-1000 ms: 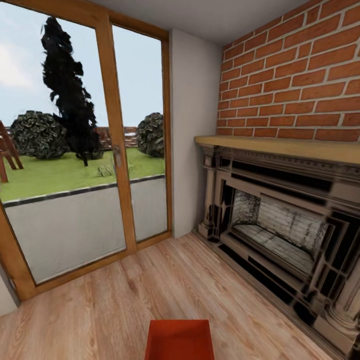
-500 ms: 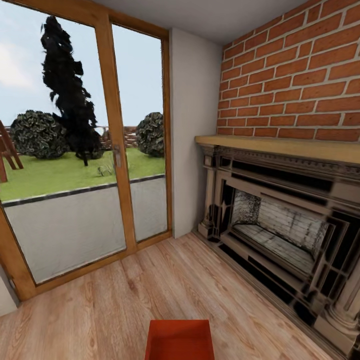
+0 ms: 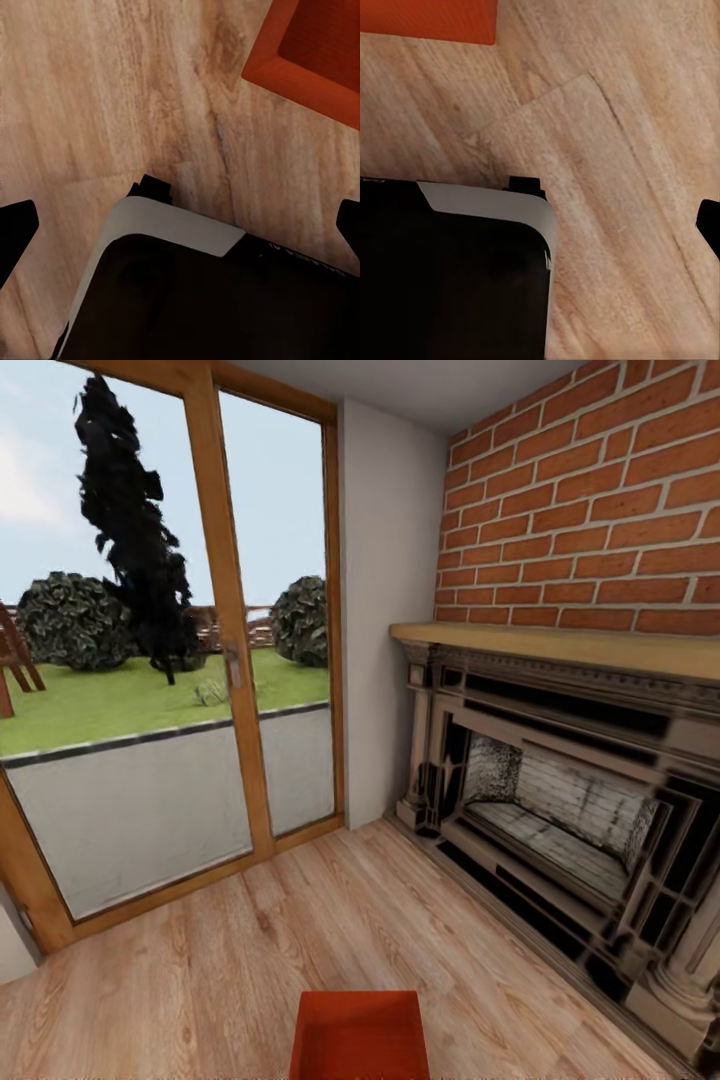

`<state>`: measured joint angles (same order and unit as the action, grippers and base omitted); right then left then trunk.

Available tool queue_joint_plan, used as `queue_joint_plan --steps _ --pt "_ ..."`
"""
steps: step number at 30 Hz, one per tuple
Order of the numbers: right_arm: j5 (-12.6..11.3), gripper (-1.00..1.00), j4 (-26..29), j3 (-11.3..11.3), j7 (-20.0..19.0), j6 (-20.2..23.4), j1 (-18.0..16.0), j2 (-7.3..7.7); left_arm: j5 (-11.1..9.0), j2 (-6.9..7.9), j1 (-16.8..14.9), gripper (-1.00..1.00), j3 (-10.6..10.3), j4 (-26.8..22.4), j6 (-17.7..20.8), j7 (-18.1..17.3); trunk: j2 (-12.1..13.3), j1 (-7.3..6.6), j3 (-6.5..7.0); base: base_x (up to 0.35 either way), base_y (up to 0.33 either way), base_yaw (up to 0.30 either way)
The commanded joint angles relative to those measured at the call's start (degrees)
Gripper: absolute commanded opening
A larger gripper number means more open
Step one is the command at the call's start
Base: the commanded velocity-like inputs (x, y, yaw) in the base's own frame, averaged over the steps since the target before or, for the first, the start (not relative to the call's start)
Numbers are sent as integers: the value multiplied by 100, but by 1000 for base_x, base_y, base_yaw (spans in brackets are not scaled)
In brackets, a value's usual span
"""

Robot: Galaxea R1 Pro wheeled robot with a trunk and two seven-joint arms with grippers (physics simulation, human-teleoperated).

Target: Move the two storage containers from the living room to the garage. In the garage, place one container on the floor and stack the other container on top of it (either order is fine).

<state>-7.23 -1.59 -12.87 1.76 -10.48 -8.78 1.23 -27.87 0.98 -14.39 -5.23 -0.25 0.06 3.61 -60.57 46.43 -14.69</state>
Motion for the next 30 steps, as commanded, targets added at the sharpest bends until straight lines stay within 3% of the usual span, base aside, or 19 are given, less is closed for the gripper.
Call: queue_joint_plan --steps 1,30 --pt "-59 100 -17 -49 -3 -33 -9 -1 -35 3 -3 100 -52 -8 2 17 -5 0 -17 0 0 0" --pt "-85 100 -17 -35 -36 -22 -9 -10 26 16 -3 100 -74 -18 2 16 -5 0 -285 0 0 0"
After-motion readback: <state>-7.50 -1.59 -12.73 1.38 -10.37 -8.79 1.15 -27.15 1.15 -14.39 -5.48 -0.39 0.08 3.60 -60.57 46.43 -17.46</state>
